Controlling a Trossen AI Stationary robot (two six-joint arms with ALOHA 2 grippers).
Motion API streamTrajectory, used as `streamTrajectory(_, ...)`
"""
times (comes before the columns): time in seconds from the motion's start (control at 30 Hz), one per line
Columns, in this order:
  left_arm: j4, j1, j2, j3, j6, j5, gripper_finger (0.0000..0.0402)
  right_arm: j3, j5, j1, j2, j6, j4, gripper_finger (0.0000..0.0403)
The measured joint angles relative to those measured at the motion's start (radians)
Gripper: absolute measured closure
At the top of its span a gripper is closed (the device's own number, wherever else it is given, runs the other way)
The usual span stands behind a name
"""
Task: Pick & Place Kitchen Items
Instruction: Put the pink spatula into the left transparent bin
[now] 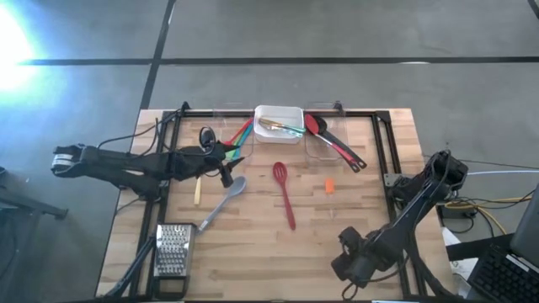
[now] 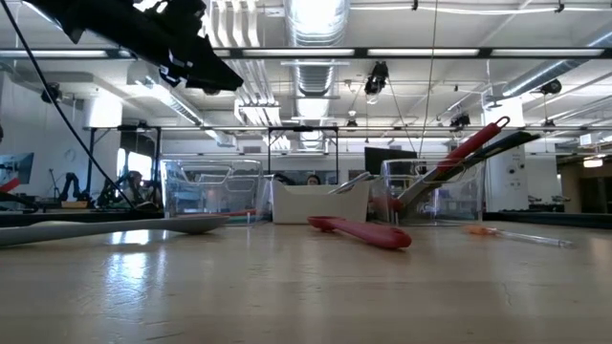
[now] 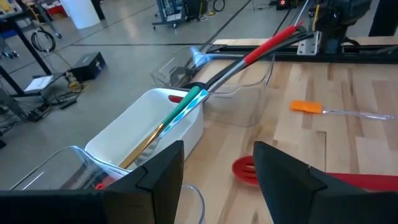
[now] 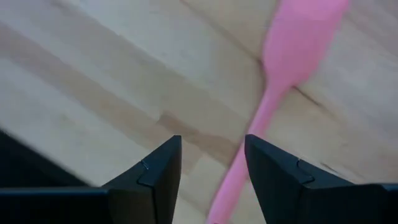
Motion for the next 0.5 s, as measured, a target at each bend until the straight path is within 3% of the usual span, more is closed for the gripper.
streamTrajectory(0.5,-0.003,0.000,0.000,-0.006,-0.021,0.001,0.0204,-0.209,-0.003,-0.008,0.000,0.036,0.130,0.0239)
